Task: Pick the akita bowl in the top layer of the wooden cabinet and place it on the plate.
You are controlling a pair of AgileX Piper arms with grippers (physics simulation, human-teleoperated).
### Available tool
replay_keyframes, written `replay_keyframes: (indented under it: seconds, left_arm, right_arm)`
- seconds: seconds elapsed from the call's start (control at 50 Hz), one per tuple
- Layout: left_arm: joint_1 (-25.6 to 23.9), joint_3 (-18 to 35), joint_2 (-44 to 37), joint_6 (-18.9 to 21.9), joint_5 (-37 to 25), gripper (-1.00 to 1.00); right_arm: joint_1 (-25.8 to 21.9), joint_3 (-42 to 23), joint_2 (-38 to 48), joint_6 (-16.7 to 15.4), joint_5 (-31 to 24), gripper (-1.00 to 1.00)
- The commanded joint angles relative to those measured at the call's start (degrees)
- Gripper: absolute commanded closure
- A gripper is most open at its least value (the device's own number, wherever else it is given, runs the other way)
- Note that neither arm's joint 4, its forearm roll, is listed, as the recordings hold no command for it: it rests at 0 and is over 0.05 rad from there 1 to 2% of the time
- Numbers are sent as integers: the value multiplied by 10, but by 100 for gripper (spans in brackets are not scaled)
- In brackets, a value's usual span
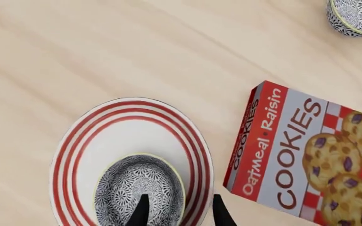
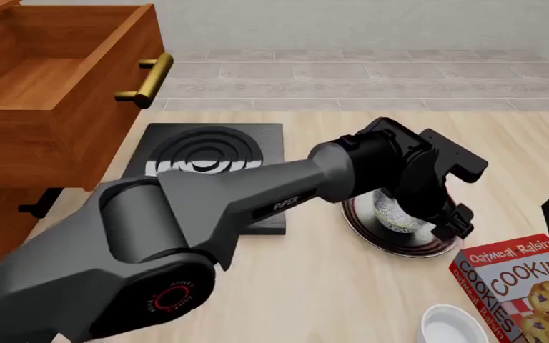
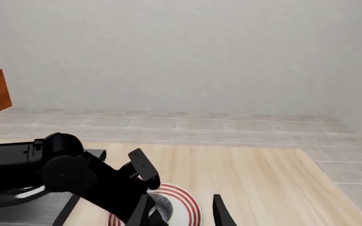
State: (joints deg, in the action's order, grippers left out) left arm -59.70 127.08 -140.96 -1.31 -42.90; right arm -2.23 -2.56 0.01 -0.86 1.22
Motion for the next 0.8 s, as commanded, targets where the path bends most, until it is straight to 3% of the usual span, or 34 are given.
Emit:
replay_keyframes:
  seconds: [0.02, 0.52, 0.8]
  left_arm:
    - [7, -1, 21, 12, -13, -100]
    - [11, 111, 30, 44, -102, -100]
    - [12, 56, 84, 41, -79, -100]
  right_arm:
    - [-1, 0, 0, -1, 1, -100]
    - [-2, 1, 0, -4, 4, -100]
    - [-2, 1, 0, -4, 5, -100]
